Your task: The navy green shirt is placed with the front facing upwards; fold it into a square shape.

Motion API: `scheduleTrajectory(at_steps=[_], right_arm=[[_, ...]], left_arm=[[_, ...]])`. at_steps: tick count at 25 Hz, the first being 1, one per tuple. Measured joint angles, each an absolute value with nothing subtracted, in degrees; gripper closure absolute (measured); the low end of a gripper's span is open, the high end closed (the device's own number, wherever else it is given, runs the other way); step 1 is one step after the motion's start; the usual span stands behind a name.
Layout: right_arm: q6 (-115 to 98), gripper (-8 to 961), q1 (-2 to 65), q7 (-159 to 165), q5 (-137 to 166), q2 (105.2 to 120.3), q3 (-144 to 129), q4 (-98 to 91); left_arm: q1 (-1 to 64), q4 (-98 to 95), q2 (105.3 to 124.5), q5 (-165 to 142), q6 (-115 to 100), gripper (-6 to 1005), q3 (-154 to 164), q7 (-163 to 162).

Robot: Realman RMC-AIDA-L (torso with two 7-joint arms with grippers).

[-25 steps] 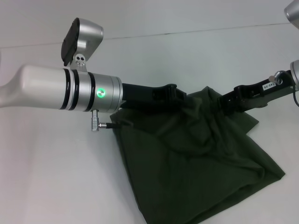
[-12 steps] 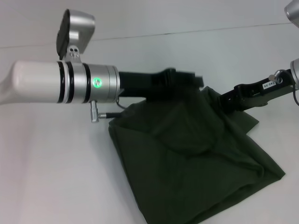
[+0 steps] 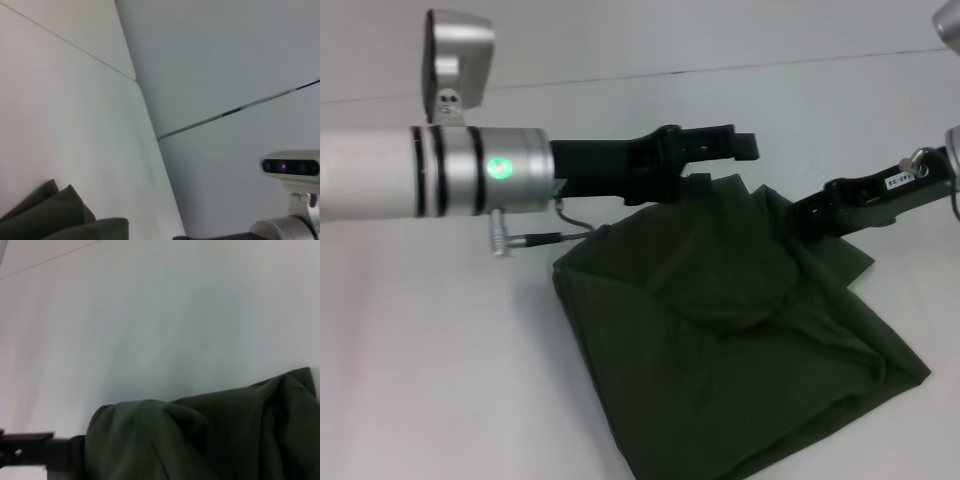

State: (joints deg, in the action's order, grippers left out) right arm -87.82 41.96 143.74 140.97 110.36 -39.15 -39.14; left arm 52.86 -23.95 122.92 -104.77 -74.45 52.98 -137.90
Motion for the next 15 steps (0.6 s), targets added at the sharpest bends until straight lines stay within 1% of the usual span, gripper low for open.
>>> scheduleTrajectory(at_steps=[5,10,13,15], right_arm=[[-90.64,383,41.83,143.23,138.8,109.3,-36.41,-39.77],[-93.85,383,41.4,142.76,134.18,108.49,-35.47,-42.86],[-92.67,384,41.7,142.94,134.02,108.45,-35.91,-43.73],[-91.04,384,42.14,143.02,134.34,108.84,-36.88,-43.73]], left_arm=[[49.82,-27.62,121.02,-105.08,-82.33,108,53.2,-137.89],[45.94,-31.29,118.88,-105.11,-88.76,109,53.2,-138.31],[44.29,-32.57,117.76,-104.77,-91.87,109,52.3,-138.87],[43.38,-33.4,117.29,-104.66,-94.03,109,51.28,-139.22]])
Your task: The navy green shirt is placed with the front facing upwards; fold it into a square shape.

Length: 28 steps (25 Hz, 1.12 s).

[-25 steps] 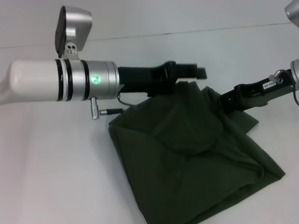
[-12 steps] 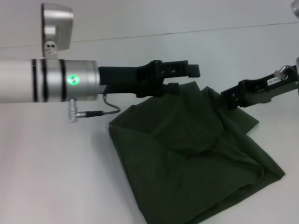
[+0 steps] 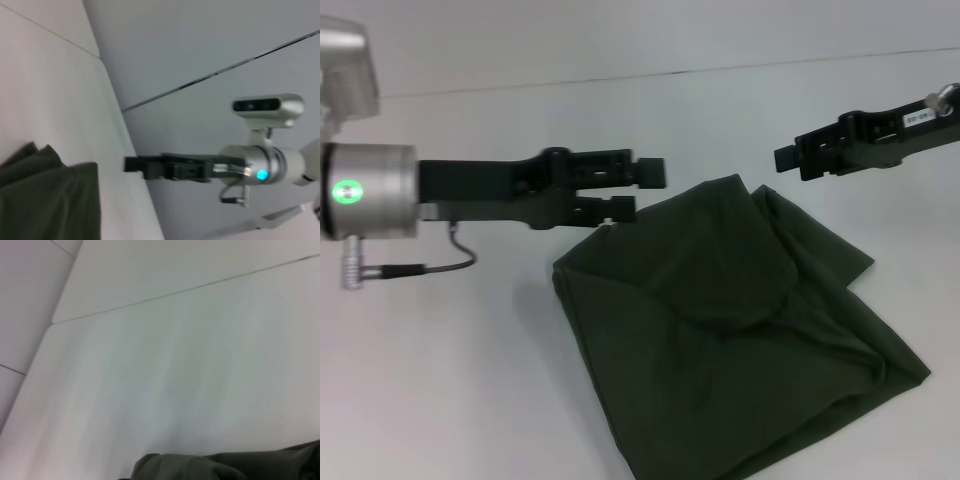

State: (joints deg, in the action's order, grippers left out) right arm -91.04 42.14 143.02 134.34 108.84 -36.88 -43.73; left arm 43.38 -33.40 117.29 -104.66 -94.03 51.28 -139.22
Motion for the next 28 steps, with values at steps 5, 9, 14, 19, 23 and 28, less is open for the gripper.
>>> scheduleTrajectory(at_steps=[5,9,14,19,23,28], right_arm=[[-84.5,384,42.84,143.13,134.55,111.23,-41.58,-43.13],[-81.26,384,43.86,142.95,134.56,113.2,-45.11,-42.01],[-79.85,384,45.09,142.79,134.57,113.9,-46.65,-40.52],[-78.24,384,45.23,142.77,134.56,114.1,-46.95,-40.11],[-77.63,384,45.31,143.28,134.56,114.3,-47.96,-40.05],[-78.29,392,45.17,144.32,134.56,114.1,-49.07,-40.05]], left_arm=[[41.1,-35.79,116.6,-104.65,-100.34,108,47.9,-139.38],[39.68,-37.18,115.88,-104.99,-103.69,109,47.1,-140.63],[37.56,-37.32,115.17,-106.43,-105.32,110,47.96,-142.06],[36.02,-37.42,115.21,-106.62,-105.04,112,47.55,-141.79],[35.95,-37.44,115.29,-106.62,-104.83,112,47.5,-141.62],[36.46,-37.45,115.4,-106.61,-104.63,112,47.46,-141.59]])
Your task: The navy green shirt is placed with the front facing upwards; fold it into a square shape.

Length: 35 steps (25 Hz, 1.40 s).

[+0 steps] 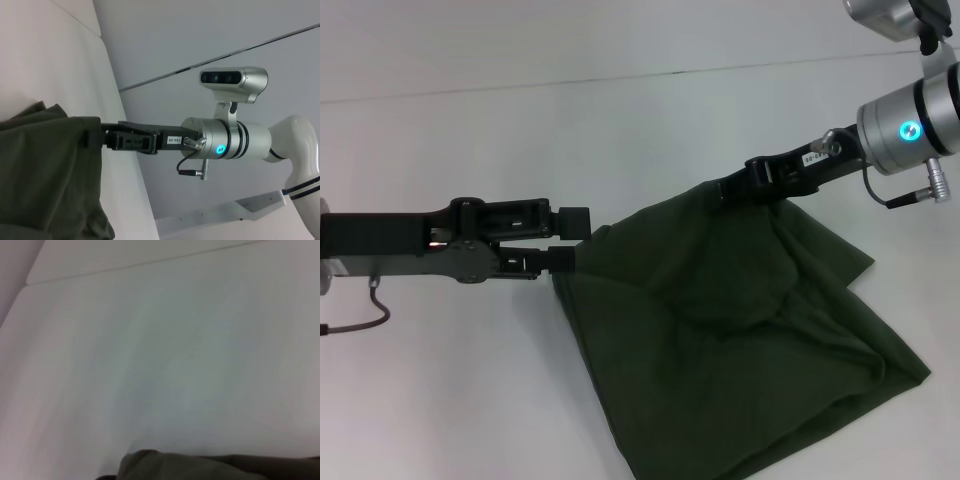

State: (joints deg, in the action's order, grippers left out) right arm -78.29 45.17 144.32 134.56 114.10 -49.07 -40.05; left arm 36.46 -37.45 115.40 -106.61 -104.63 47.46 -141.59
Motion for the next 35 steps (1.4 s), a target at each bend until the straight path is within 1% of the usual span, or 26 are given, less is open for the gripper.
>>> scheduleTrajectory(at_steps=[4,7,11,18,23,27,35], right_arm=[[-79.0,423,44.62,144.67,134.56,113.55,-49.31,-40.57],[-79.89,674,44.44,144.75,134.7,113.07,-49.52,-40.68],[-82.01,761,44.19,145.84,135.86,112.65,-49.17,-42.52],[-85.44,912,41.45,148.77,136.87,112.57,-48.97,-50.85],[-85.76,943,41.06,149.02,138.58,112.71,-48.97,-50.84],[-84.19,931,41.0,150.83,142.61,112.5,-49.08,-50.09],[-79.28,908,41.31,152.87,148.32,113.1,-49.43,-48.53]], left_arm=[[36.51,-37.45,115.49,-106.61,-104.34,112,47.46,-141.52],[36.46,-37.39,115.49,-106.61,-104.01,112,47.46,-141.5],[36.5,-37.24,115.49,-106.61,-103.86,112,47.46,-141.5],[36.29,-37.12,115.57,-106.61,-103.69,112,47.46,-141.5],[36.24,-37.04,115.57,-106.61,-103.32,112,47.46,-141.5],[36.22,-37.0,115.58,-106.56,-103.16,112,47.46,-141.5],[36.47,-36.89,115.64,-106.43,-103.09,111,47.46,-141.5]])
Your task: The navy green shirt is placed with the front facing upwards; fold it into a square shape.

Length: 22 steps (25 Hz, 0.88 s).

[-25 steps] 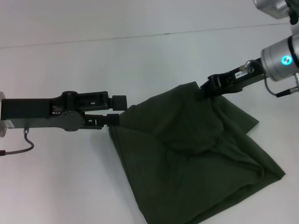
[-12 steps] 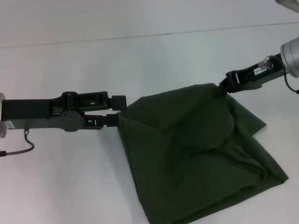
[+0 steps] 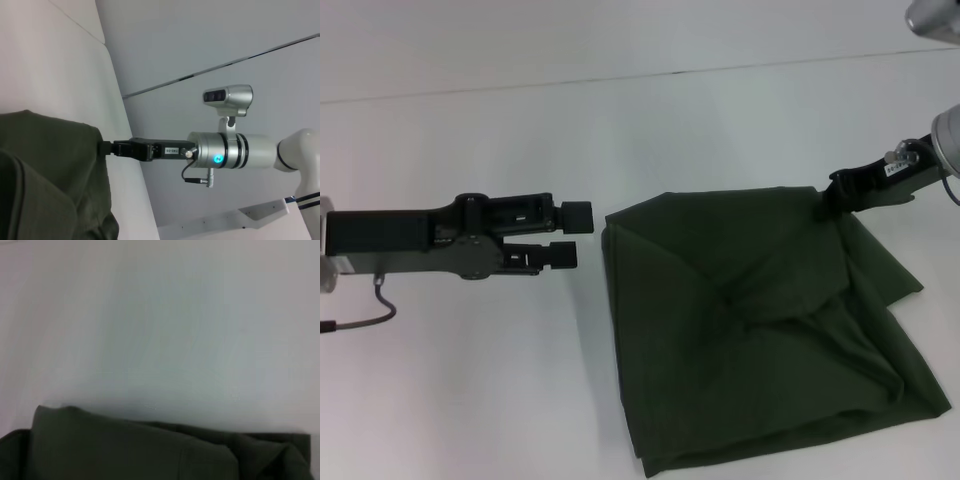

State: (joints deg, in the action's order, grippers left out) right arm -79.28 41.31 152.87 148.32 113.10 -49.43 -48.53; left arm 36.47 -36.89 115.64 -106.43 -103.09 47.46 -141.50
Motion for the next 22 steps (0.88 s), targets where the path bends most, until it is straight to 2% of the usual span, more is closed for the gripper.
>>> scheduleTrajectory(at_steps=[5,11,18,22], right_arm=[[-78.37,894,41.76,153.09,148.82,112.96,-49.59,-46.98],[-81.61,876,41.88,153.42,148.72,111.44,-48.73,-48.67],[-84.91,856,41.38,153.61,148.88,110.41,-45.61,-52.31],[-86.74,669,41.34,152.87,148.79,110.05,-42.73,-53.64]], left_arm=[[36.43,-36.9,115.66,-106.26,-103.08,111,47.46,-141.5],[36.34,-36.91,115.6,-106.14,-103.09,111,47.46,-141.5],[36.26,-36.92,115.42,-106.14,-103.1,111,47.37,-141.5],[36.19,-37.06,115.34,-106.37,-103.12,111,47.36,-141.5]])
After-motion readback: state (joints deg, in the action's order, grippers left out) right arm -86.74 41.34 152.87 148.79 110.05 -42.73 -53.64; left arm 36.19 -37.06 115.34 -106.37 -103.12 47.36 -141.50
